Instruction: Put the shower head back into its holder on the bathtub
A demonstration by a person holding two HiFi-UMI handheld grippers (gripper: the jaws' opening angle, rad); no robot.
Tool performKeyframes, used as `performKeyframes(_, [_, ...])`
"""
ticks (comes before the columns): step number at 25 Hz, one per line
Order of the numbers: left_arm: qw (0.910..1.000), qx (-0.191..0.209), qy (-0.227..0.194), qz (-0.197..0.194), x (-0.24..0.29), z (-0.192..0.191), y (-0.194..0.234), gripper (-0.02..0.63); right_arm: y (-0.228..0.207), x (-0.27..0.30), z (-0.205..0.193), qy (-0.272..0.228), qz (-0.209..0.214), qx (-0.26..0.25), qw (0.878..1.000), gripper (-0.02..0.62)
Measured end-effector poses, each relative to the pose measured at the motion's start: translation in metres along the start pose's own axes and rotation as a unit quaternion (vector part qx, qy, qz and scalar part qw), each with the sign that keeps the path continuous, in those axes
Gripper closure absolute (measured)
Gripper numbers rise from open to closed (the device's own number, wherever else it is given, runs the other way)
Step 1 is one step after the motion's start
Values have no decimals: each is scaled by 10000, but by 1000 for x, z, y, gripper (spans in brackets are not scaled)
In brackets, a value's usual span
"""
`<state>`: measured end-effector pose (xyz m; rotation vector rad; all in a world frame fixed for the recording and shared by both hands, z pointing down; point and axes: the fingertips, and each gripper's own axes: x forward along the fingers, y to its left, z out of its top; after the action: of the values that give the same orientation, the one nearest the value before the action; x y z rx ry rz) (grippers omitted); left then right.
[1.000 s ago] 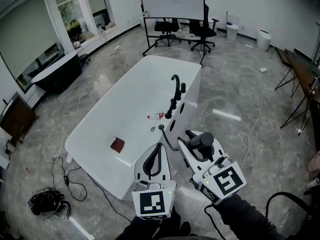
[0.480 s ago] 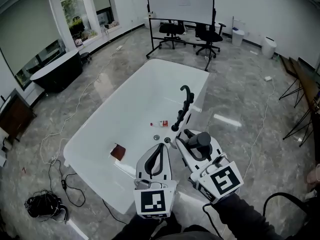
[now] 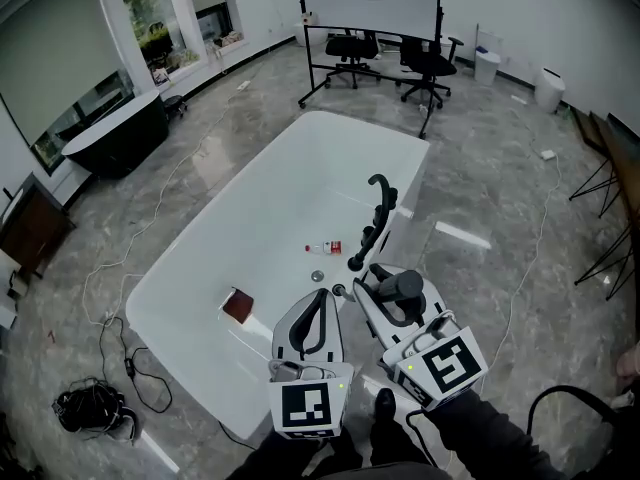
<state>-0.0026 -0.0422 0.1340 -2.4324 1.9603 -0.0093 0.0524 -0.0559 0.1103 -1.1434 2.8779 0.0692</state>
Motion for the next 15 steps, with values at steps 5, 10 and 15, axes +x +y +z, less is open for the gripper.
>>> performKeyframes(5, [9995,-20,30,308,30,-9,-1,603,-24,13,-18,108,299,122,9994,482])
performKeyframes(10, [9982,-67,108,593,52,-21,6,603,-39,34,-31,131,625,179,9978,482])
performKeyframes(15, [9960,-136,153,873,71,-31,15,603,-46,48,-46,233,925,222,9952,482])
